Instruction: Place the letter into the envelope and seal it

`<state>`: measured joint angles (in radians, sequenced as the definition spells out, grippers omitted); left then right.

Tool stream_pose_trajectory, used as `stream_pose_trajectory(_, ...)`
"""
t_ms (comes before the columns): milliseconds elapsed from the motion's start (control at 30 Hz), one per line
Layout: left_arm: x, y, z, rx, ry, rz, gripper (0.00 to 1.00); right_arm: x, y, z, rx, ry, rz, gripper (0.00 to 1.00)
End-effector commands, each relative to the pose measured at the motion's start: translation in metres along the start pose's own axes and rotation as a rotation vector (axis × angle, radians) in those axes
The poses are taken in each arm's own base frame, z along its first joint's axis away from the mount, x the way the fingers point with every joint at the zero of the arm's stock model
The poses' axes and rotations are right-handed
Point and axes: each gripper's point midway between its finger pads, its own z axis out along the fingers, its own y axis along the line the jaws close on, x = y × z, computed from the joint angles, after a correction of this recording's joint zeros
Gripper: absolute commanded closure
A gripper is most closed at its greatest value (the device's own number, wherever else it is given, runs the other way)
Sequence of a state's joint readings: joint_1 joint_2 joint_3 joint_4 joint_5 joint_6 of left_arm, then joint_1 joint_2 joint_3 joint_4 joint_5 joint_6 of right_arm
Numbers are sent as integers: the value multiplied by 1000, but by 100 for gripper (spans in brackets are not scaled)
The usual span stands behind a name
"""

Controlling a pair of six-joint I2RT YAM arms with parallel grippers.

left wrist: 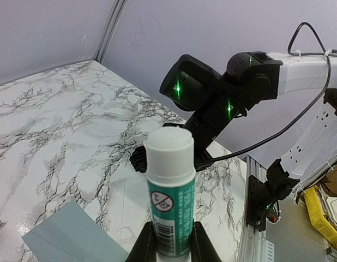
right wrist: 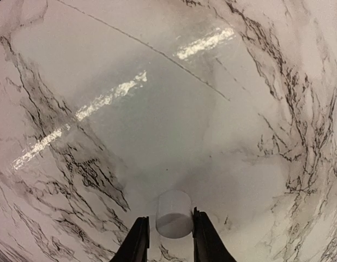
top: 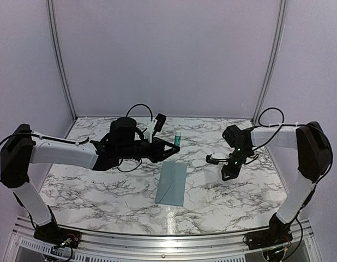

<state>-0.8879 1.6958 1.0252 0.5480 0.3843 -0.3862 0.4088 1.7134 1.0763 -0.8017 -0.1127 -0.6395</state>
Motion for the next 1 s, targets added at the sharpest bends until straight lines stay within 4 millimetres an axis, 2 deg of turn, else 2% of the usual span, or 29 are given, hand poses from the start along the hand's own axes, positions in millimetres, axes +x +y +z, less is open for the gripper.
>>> stream_pose_trajectory(0, -4, 2, 2, 4, -3, -8, 95, -8, -2, 2, 1, -14, 9, 78)
stream_pose_trajectory(200, -4, 1, 2, 8, -3, -16, 95, -8, -1, 6, -8, -13, 19, 82)
stream_pose_trajectory(367, -4, 0, 1, 10, -3, -16, 95, -13, -4, -1, 5, -36, 16, 87)
stream_pose_trajectory(500, 3, 0, 1, 18, 19, -10, 95, -31, -5, -29, 16, -123, 1, 89)
stream_pose_trajectory(733, 38, 8, 7, 30, 151, 13, 98, -85, 23, -94, -157, -380, -79, 89)
stream_pose_trajectory(967, 70, 15, 5, -22, 312, 117, 100, -115, 53, -128, -379, -519, -115, 89)
